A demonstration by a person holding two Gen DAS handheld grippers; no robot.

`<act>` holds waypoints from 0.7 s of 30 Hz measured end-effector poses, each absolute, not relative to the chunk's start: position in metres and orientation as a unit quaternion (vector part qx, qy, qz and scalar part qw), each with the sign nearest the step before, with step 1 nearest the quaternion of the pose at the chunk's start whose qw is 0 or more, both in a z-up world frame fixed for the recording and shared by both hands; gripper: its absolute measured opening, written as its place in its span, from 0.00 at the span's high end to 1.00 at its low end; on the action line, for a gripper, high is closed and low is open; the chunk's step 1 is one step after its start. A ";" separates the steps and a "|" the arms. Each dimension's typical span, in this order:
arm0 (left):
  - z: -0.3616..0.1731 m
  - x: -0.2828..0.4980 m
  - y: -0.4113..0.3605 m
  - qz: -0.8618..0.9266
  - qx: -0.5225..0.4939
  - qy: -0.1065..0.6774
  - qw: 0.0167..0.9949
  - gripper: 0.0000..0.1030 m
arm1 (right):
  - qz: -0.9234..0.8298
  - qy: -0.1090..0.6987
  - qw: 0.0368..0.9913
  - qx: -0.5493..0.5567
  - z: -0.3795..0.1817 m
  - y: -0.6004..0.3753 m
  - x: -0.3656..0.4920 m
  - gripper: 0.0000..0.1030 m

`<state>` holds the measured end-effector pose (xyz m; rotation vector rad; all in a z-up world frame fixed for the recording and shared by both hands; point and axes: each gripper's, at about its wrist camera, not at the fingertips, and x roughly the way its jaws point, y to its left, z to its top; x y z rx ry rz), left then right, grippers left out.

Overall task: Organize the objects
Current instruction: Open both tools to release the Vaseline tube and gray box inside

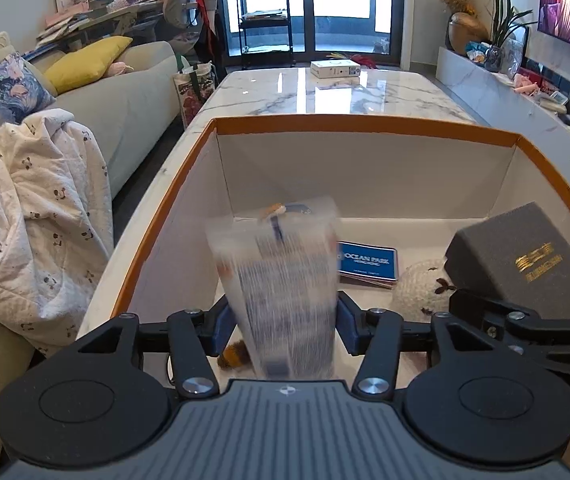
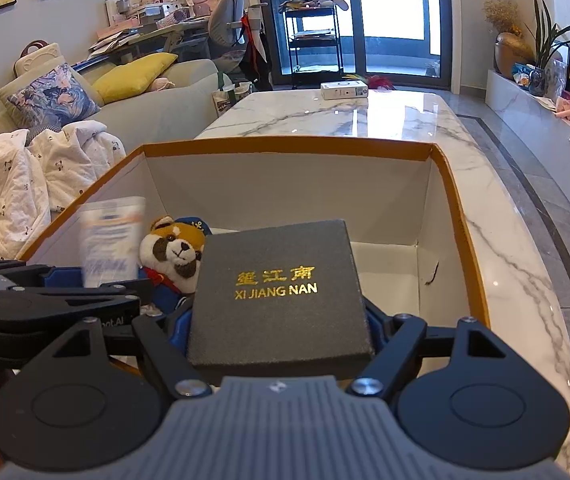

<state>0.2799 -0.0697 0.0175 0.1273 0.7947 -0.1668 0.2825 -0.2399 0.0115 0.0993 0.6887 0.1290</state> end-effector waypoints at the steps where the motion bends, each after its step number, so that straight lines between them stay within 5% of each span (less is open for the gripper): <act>1: 0.018 0.280 -0.069 -0.085 0.059 0.387 0.916 0.40 | 0.065 0.336 0.938 0.050 0.012 -0.240 0.282 0.22; 14: 0.024 0.276 -0.064 -0.102 0.041 0.387 0.916 0.39 | 0.082 0.323 0.942 0.045 0.022 -0.238 0.272 0.17; 17: 0.028 0.275 -0.059 -0.113 0.022 0.386 0.915 0.38 | 0.061 0.303 0.951 0.022 0.031 -0.238 0.267 0.02; 21: 0.038 0.269 -0.058 -0.117 0.014 0.369 0.922 0.36 | 0.065 0.282 0.957 0.014 0.044 -0.241 0.260 0.02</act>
